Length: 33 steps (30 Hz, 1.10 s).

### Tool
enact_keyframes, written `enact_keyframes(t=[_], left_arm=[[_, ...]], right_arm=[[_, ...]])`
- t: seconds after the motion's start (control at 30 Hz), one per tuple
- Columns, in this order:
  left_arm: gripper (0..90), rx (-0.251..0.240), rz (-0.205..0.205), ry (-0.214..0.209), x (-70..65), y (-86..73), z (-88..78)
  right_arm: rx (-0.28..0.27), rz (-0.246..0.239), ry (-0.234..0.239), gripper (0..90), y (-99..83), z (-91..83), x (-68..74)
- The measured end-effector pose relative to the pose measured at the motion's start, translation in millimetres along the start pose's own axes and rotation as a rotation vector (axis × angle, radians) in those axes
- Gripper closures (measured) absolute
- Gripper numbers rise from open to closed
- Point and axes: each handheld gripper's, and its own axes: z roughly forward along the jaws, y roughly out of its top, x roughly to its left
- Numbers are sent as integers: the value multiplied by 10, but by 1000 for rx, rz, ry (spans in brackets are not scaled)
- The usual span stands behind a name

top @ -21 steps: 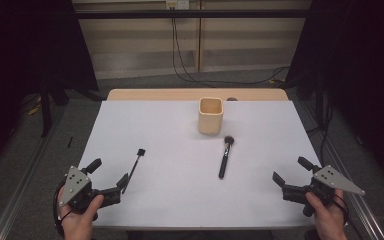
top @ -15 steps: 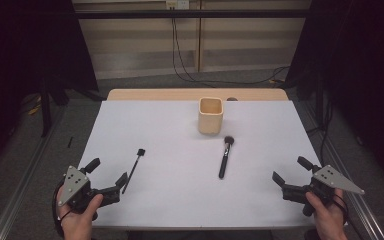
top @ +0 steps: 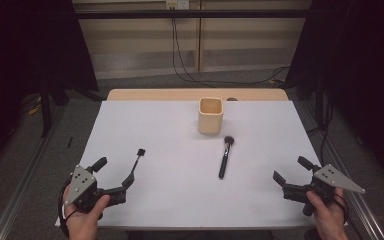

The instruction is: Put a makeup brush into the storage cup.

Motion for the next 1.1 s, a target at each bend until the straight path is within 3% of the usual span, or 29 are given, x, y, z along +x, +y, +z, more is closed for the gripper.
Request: enact_keyframes(t=[0.9, 0.97, 1.1], left_arm=[[28, 28, 50, -31, 78, 383, 477], [27, 40, 44, -11, 82, 387, 533], [22, 39, 16, -24, 108, 413, 653]], right_arm=[[7, 12, 14, 0, 0, 59, -4], [7, 8, 14, 0, 0, 56, 0], [6, 3, 20, 0, 2, 55, 11]])
